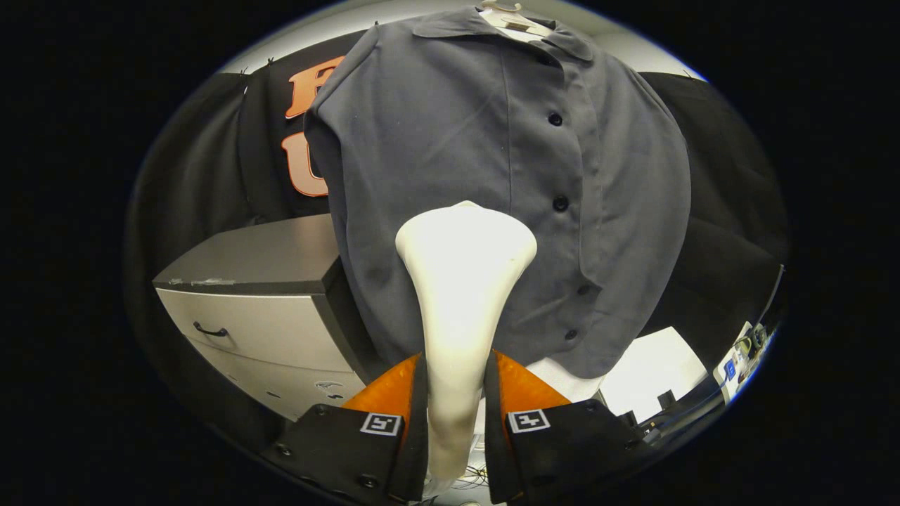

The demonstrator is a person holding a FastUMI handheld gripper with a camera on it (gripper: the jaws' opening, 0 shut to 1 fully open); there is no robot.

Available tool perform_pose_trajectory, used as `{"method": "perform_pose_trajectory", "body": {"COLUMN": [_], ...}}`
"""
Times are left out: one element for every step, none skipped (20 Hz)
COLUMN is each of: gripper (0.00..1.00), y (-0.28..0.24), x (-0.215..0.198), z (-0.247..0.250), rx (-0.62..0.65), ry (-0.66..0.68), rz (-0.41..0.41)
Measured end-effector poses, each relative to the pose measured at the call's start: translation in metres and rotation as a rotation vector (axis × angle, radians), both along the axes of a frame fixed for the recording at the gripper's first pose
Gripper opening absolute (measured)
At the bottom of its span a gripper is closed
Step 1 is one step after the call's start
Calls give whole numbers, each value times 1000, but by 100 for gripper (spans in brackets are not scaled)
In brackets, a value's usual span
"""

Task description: Iron the clothes twice with a garment steamer, once on the left side and once on the right side.

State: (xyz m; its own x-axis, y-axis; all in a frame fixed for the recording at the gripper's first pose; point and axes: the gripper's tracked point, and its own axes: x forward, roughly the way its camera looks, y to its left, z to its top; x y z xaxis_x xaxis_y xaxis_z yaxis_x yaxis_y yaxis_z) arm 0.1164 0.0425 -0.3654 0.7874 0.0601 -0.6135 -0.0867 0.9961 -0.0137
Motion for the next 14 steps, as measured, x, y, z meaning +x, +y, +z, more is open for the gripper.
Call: {"method": "perform_pose_trajectory", "body": {"gripper": [41, 41, 41, 41, 41, 41, 41, 41, 41, 41, 41, 41, 41, 41], "y": [-1, -2, -3, -3, -5, -6, -7, -7, -8, -9, -10, -11, -12, -13], "x": [-3, -6, -8, -10, -12, -15, -17, -20, -24, -26, -28, -29, -31, -33], "z": [-6, -13, -20, -26, -32, -38, -44, -50, -55, -61, -68, -72, -78, -82], "rx": [-1, -1, -1, 0, 0, 0, 0, 3, 4, 2, -1, 0, 0, 2], "ry": [9, 18, 27, 37, 47, 56, 66, 77, 87, 97, 107, 113, 120, 126], "rz": [0, 0, 0, 0, 0, 0, -2, -2, -1, 2, 3, 4, 5, 7]}}
